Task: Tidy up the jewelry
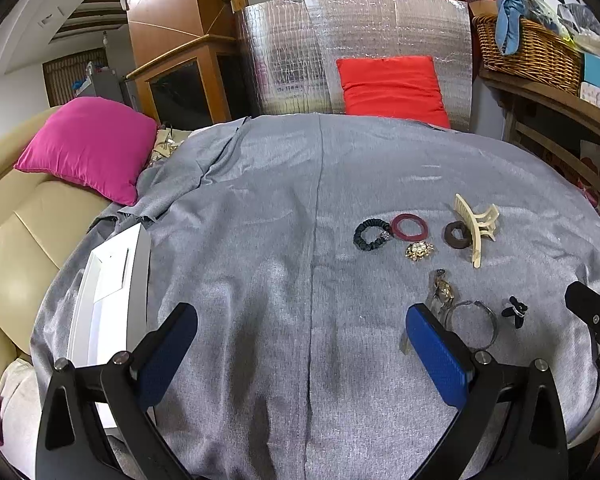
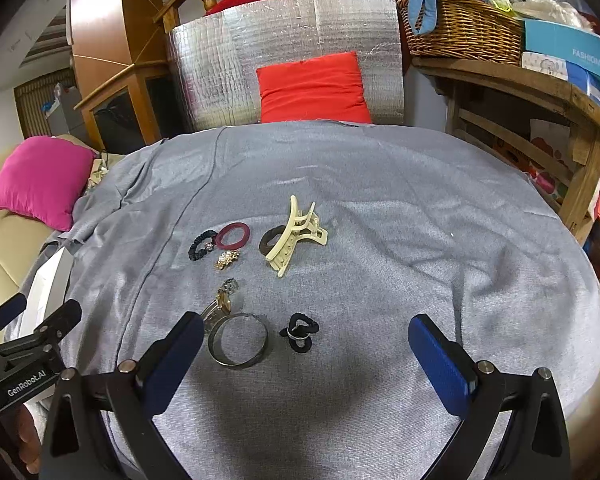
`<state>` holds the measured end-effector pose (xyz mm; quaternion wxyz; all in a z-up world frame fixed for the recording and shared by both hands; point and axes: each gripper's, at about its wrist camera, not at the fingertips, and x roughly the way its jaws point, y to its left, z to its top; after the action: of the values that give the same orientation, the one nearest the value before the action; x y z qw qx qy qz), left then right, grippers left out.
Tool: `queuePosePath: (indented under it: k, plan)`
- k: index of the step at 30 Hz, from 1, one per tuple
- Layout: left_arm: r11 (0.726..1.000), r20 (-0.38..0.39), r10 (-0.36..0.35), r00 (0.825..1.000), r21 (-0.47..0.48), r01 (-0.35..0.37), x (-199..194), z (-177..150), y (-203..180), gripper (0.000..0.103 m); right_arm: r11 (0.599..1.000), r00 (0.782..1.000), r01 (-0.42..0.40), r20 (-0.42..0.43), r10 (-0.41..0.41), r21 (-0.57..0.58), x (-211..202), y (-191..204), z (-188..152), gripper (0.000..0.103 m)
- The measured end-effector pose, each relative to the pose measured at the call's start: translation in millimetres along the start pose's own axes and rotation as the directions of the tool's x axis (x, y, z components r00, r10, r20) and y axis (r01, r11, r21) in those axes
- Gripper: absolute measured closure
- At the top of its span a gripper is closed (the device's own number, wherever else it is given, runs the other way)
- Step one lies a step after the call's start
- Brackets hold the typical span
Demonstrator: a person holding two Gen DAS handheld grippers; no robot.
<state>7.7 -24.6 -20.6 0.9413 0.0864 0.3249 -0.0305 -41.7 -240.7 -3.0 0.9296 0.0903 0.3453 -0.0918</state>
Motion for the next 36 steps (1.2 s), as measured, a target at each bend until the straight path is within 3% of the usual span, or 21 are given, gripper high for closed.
queuePosePath:
  k: [36]
  plan:
    - [1.000,-0.019,0.005,1.000,-0.001,-0.005,3.1,-1.1,0.5,0.000,1.000,1.000,-0.007,-0.019,0.007,-0.001,3.9,1.2,-1.2,0.000]
